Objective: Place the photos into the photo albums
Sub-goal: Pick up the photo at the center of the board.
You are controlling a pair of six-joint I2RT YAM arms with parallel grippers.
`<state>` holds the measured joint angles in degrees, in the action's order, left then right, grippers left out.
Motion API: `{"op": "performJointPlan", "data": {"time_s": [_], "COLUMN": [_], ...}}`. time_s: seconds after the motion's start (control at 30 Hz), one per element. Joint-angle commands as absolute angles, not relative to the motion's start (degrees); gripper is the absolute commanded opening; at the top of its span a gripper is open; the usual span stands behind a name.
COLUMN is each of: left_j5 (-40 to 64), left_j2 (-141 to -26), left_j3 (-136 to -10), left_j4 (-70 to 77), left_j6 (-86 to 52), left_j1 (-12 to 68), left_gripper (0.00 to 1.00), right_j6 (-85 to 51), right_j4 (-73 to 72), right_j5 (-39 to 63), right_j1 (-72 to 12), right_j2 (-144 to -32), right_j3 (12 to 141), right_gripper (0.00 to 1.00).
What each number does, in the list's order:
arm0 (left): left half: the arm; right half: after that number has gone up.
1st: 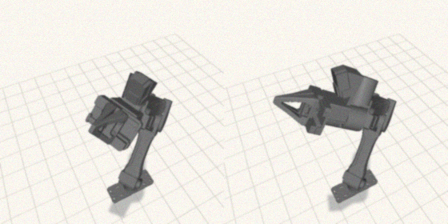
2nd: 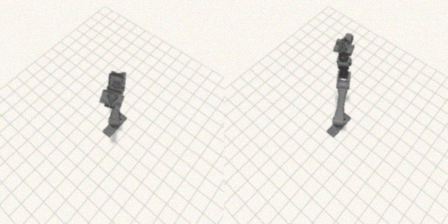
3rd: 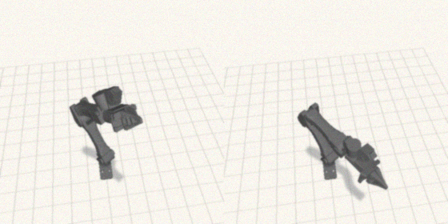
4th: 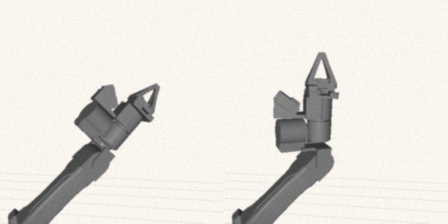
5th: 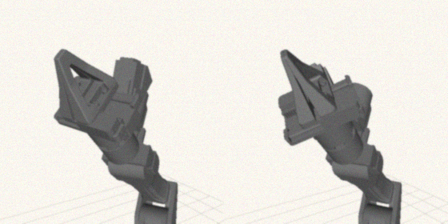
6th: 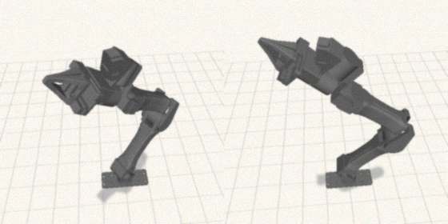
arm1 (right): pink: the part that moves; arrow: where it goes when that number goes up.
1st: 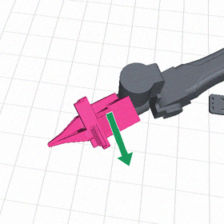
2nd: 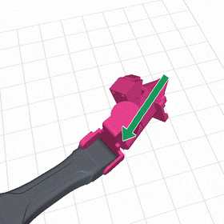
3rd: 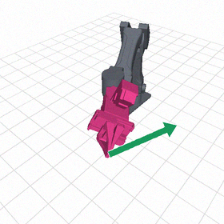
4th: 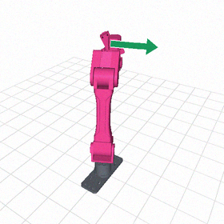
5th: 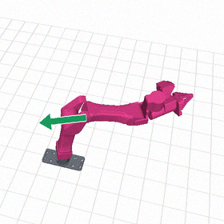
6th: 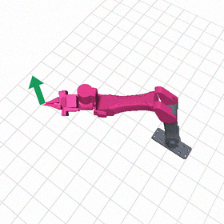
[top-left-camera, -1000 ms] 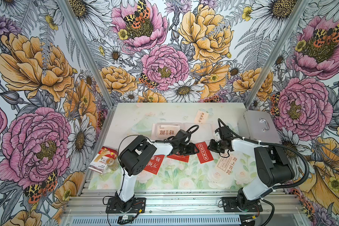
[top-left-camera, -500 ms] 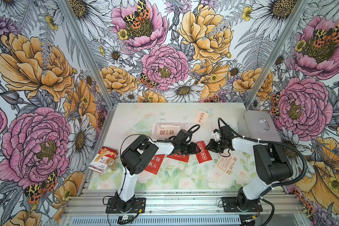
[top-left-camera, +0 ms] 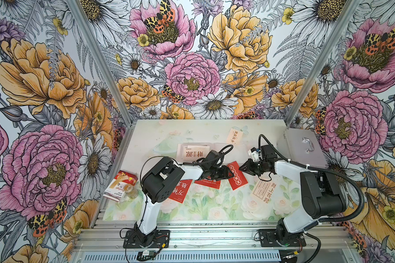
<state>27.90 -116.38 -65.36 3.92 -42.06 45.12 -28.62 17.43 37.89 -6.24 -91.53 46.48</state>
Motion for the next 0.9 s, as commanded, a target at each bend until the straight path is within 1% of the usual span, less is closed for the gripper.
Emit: {"op": "performJointPlan", "data": {"time_s": [0.0,0.3,0.87], "left_j5": [28.4,28.4,28.3], "left_j2": [-118.2,-118.6,-118.2], "left_j3": [-65.9,-65.4,-65.9], "left_j4": [3.8,3.8,3.8], "left_j6": [-41.6,-41.7,-41.7], "left_j1": [44.8,44.8,45.4], "left_gripper": [0.49,0.49,0.49], "right_j6": [-29.0,-29.8,-30.1], "right_j4": [16.9,16.8,16.8], "right_j5": [42.1,45.5,48.5], "right_j1": [-6.3,-5.9,-5.9], "right_j2": [-89.9,-87.3,-87.3], "right_j3": [45.5,45.3,44.7], "right_gripper": [0.21,0.21,0.22]}}
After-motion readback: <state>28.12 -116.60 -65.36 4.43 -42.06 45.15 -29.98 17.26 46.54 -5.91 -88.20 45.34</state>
